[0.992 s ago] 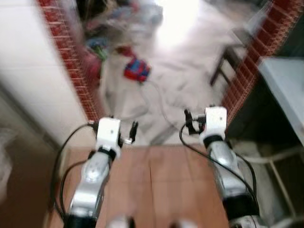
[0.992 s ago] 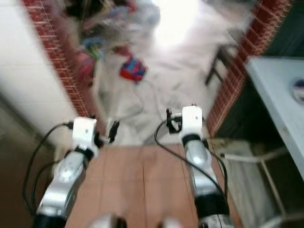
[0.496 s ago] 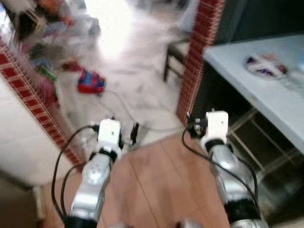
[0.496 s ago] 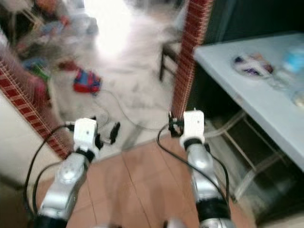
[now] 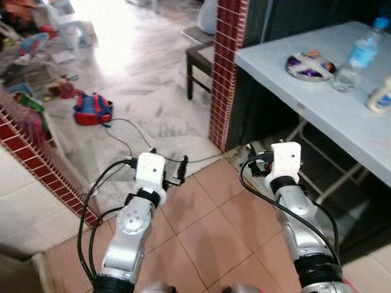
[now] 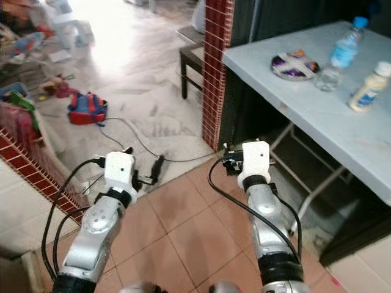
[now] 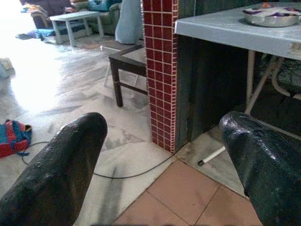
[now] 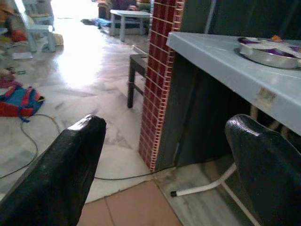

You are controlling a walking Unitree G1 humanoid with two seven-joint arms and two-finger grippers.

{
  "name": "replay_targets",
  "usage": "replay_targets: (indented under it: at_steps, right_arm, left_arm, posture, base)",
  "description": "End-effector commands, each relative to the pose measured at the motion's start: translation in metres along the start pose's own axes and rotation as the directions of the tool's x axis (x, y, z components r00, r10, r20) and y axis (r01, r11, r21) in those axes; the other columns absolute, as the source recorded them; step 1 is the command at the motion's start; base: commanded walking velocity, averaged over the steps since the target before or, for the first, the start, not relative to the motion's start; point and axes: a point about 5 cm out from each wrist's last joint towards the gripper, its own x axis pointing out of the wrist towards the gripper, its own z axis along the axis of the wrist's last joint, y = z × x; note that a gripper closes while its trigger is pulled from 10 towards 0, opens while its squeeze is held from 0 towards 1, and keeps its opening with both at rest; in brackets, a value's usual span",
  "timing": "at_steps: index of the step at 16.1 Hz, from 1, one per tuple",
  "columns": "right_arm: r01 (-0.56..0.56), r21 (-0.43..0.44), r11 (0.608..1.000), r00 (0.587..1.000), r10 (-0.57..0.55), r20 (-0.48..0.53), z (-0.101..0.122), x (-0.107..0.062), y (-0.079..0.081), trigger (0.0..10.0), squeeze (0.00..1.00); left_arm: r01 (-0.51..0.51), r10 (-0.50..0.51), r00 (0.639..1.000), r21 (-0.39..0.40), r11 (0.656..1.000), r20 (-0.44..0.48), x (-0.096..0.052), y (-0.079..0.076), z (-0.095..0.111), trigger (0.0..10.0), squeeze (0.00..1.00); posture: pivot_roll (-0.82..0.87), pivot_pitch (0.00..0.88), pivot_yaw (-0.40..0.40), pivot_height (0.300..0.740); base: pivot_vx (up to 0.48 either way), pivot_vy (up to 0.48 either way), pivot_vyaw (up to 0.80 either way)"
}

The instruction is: Restocking fridge

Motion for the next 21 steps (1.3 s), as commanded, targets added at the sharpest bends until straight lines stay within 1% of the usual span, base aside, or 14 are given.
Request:
replay_targets:
  at_steps: [1,3,10,11,21]
  right_arm:
    - [-0.002,0.012,1.000,1.000,0.001,0.028,0.0068,0.0013,0.0014,10.0,0.00]
    - [0.001,0.014,1.000,1.000,-0.001,0.022,0.0060,0.0005,0.0023,10.0,0.00]
    - [-0.001,0.014,1.000,1.000,0.001,0.023,0.0065,0.0015,0.0023,10.0,0.00]
    - [-0.002,0.012,1.000,1.000,0.001,0.024,0.0066,0.0016,0.0021,10.0,0.00]
    - [0.000,0.001,1.000,1.000,0.000,0.025,0.0069,0.0007,0.0009,10.0,0.00]
  left_arm:
    - [0.003,-0.003,1.000,0.007,1.000,0.014,-0.0003,0.0028,0.0026,10.0,0.00]
    - [0.022,-0.022,1.000,-0.007,1.000,0.021,-0.0013,0.0021,0.0035,10.0,0.00]
    - [0.029,-0.029,0.999,-0.007,1.000,0.021,-0.0004,0.0017,0.0034,10.0,0.00]
    - [0.024,-0.024,1.000,-0.003,1.000,0.018,-0.0002,0.0016,0.0030,10.0,0.00]
    - [0.014,-0.014,1.000,-0.006,1.000,0.026,0.0010,0.0020,0.0033,10.0,0.00]
  posture:
    - [0.01,0.000,0.042,0.740]
    - [0.01,0.000,0.044,0.740]
    - [0.01,0.000,0.042,0.740]
    - [0.01,0.000,0.041,0.740]
    - [0.01,0.000,0.038,0.740]
  base:
    - [0.259,0.000,-0.80]
    - [0.264,0.000,-0.80]
    - [0.266,0.000,-0.80]
    - [0.000,0.000,-0.57]
    - [0.000,0.000,0.00]
